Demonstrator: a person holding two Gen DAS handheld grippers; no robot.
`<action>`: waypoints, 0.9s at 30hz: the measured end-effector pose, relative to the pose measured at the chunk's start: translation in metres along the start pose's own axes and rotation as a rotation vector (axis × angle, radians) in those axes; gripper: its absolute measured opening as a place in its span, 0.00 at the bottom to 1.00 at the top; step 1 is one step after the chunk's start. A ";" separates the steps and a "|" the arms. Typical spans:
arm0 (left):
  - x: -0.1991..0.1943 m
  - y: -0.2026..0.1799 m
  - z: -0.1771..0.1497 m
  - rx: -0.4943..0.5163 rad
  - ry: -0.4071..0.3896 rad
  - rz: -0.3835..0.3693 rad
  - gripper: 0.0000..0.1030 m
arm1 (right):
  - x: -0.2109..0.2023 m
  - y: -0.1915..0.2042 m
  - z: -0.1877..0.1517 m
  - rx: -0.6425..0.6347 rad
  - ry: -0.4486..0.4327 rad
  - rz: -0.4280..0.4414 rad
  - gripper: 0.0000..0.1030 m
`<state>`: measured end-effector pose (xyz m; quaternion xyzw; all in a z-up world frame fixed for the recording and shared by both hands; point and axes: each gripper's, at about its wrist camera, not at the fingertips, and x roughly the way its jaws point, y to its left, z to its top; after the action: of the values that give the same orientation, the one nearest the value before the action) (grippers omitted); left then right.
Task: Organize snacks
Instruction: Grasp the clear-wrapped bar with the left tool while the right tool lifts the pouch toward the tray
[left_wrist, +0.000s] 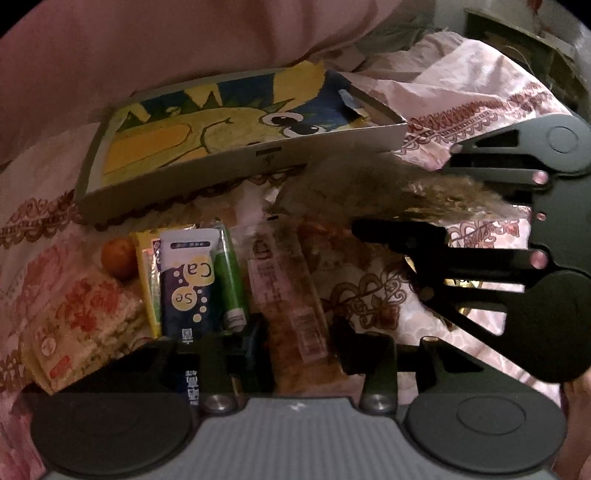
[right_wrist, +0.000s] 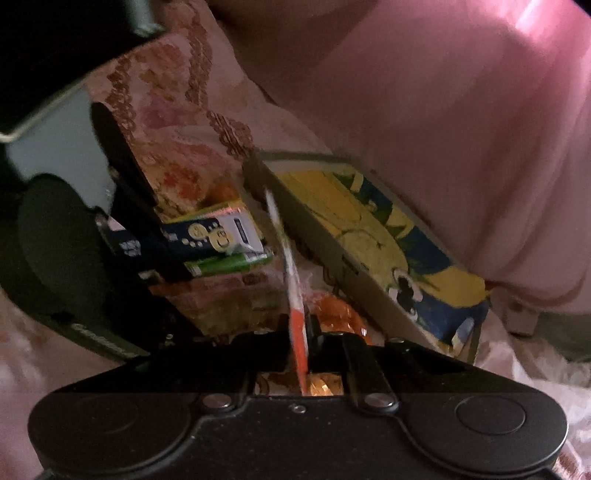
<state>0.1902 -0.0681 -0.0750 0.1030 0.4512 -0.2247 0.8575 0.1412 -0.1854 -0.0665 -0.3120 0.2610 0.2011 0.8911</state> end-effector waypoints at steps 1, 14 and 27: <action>-0.001 0.000 0.000 -0.007 0.004 0.003 0.41 | -0.003 0.002 0.001 -0.011 -0.011 -0.003 0.07; -0.025 0.003 -0.001 -0.118 0.010 0.033 0.37 | -0.034 0.015 0.006 -0.160 -0.144 -0.216 0.06; -0.055 0.012 -0.004 -0.263 -0.053 -0.044 0.36 | -0.034 -0.010 0.005 -0.066 -0.151 -0.329 0.07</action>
<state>0.1655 -0.0396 -0.0324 -0.0263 0.4563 -0.1849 0.8700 0.1217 -0.1959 -0.0383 -0.3636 0.1321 0.0837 0.9183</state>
